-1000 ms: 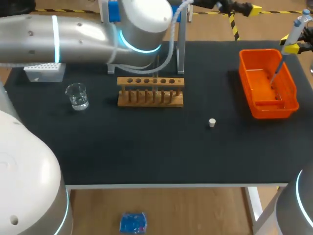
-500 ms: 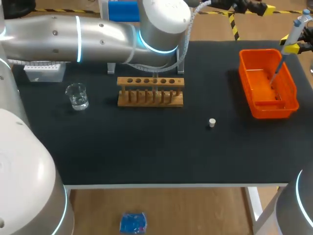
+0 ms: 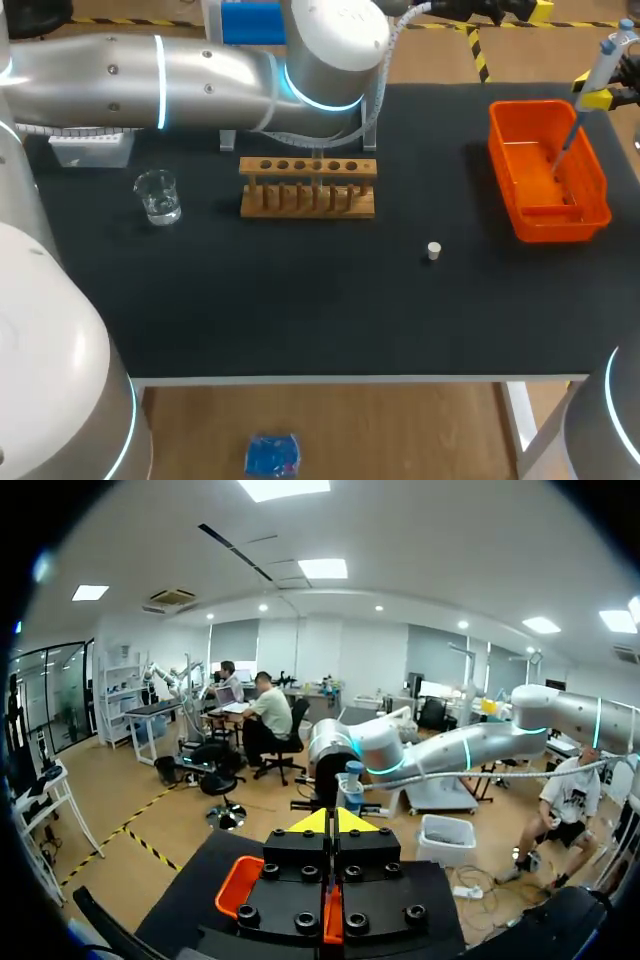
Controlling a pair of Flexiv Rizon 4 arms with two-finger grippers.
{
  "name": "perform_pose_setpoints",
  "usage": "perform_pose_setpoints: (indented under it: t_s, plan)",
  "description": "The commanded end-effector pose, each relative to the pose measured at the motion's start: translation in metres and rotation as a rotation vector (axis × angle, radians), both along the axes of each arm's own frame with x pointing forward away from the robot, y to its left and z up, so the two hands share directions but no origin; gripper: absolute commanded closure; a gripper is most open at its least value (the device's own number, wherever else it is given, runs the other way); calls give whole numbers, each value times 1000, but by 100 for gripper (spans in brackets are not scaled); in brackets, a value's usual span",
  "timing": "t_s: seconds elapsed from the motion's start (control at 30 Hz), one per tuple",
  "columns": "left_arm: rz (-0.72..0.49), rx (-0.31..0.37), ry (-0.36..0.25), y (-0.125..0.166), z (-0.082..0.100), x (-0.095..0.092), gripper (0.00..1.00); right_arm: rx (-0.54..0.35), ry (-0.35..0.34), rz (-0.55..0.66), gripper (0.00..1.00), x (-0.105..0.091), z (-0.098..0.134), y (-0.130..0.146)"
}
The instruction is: Invert the test tube, pick up the pipette, mount the tip to pipette, aspirate from beaker and dispense into the tube, eject the tip, return the pipette, and cap with the stopper.
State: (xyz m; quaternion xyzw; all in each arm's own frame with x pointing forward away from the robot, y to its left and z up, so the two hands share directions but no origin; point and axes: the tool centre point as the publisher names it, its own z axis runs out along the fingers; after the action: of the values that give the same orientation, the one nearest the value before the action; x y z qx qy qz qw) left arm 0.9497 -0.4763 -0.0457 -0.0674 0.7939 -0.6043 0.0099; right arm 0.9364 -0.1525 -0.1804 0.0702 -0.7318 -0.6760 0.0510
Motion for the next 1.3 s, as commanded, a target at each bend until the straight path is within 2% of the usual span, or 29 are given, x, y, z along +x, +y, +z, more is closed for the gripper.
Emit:
perform_pose_setpoints:
  t_s: [0.03, 0.37, 0.57, 0.8, 1.0, 1.3]
  plan:
    - [0, -2, 0, 0, 0, 0, 100, 0, 0, 5, 100, 2, 0, -2]
    - [24, -26, -16, -19, 0, -9, 100, 0, 0, 5, 100, 2, 0, -2]
    - [2, -67, -34, -40, 1, -11, 100, 0, 0, 5, 100, 2, 0, -2]
    - [5, -128, -38, -61, -7, -15, 100, 0, 0, 5, 100, 2, 0, -2]
    - [6, -183, -50, -69, -11, -16, 100, 0, 0, 5, 100, 2, 0, -2]
    - [-14, -217, -65, -79, -11, -16, 100, 0, 0, 5, 100, 2, 0, -2]
